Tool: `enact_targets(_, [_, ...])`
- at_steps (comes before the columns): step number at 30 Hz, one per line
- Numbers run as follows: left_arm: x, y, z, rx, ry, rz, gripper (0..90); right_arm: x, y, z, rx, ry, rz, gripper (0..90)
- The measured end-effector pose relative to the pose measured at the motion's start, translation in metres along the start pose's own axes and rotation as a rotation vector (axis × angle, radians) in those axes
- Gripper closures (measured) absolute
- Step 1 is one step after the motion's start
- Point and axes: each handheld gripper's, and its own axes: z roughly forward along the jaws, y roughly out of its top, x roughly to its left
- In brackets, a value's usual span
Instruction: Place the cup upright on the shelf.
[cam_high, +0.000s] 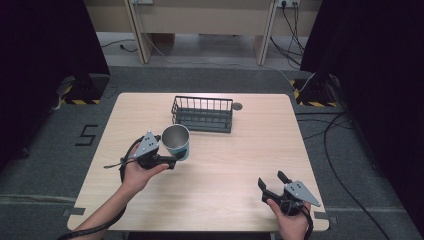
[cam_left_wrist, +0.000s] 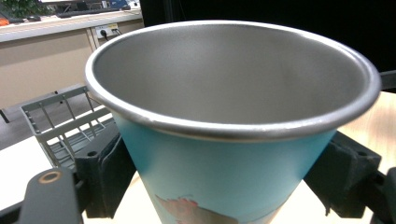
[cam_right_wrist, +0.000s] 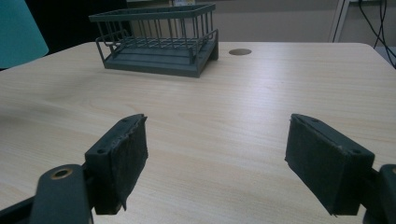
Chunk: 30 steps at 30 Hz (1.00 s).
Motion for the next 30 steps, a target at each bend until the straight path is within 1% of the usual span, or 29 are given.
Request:
enact_targets(7, [0.003,0.003,0.005,-0.001,0.005,-0.001,16.9,0.0,0.0,0.0,0.0,0.001,-0.002,21.6])
enact_targets(19, [0.008,0.012,0.018,-0.005,0.014,-0.001,16.9,0.0,0.0,0.0,0.0,0.0,0.0,21.6])
enact_targets(30, [0.016,0.016,0.03,-0.002,0.027,-0.018,17.0,-0.001,0.0,0.0,0.0,-0.001,0.001,21.7])
